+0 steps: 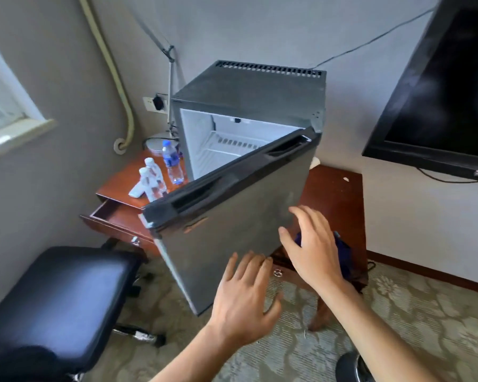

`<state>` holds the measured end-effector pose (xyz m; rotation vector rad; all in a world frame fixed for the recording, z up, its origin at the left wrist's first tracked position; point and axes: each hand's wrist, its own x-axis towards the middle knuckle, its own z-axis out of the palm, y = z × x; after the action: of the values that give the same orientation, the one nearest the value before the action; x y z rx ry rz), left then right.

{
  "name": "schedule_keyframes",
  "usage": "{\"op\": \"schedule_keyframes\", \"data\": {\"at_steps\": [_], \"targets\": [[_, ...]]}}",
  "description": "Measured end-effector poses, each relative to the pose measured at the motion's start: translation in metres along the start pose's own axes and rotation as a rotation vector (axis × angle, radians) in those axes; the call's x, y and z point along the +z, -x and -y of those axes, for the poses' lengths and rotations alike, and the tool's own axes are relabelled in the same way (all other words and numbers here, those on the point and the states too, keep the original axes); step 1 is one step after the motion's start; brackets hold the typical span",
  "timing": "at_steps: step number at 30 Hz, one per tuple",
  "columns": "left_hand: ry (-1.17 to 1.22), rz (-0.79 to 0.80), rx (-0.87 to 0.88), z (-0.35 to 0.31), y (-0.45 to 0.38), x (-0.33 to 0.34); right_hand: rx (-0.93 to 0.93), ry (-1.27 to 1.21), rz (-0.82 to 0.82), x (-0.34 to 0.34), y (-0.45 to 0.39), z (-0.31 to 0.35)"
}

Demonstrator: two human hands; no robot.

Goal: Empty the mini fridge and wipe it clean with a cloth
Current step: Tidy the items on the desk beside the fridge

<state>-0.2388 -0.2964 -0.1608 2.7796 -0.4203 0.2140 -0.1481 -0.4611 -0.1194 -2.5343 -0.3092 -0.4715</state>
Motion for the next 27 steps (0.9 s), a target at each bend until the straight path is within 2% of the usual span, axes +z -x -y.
{"op": "schedule_keyframes", "data": {"at_steps": [4, 7, 9, 12, 15, 20, 27], "targets": [[-0.060, -0.055, 0.075, 0.037, 0.064, -0.037, -0.175, 0.019, -0.198, -0.007, 0.025, 0.091], [-0.082, -0.092, 0.073, 0.071, 0.118, -0.065, -0.282, 0.136, -0.288, -0.009, 0.036, 0.172], [-0.090, -0.106, 0.074, 0.091, 0.147, -0.081, -0.289, 0.286, -0.219, -0.005, 0.032, 0.212], [-0.095, -0.109, 0.043, 0.126, 0.182, -0.105, -0.216, 0.447, 0.014, 0.013, 0.026, 0.255], [-0.108, -0.128, 0.017, 0.156, 0.202, -0.125, -0.151, 0.496, 0.076, 0.020, 0.029, 0.267], [-0.124, -0.147, -0.020, 0.190, 0.209, -0.142, -0.082, 0.571, 0.024, 0.000, 0.059, 0.261], [-0.112, -0.111, 0.051, 0.197, 0.185, -0.131, 0.256, 0.832, 0.001, -0.072, 0.134, 0.202]]}}
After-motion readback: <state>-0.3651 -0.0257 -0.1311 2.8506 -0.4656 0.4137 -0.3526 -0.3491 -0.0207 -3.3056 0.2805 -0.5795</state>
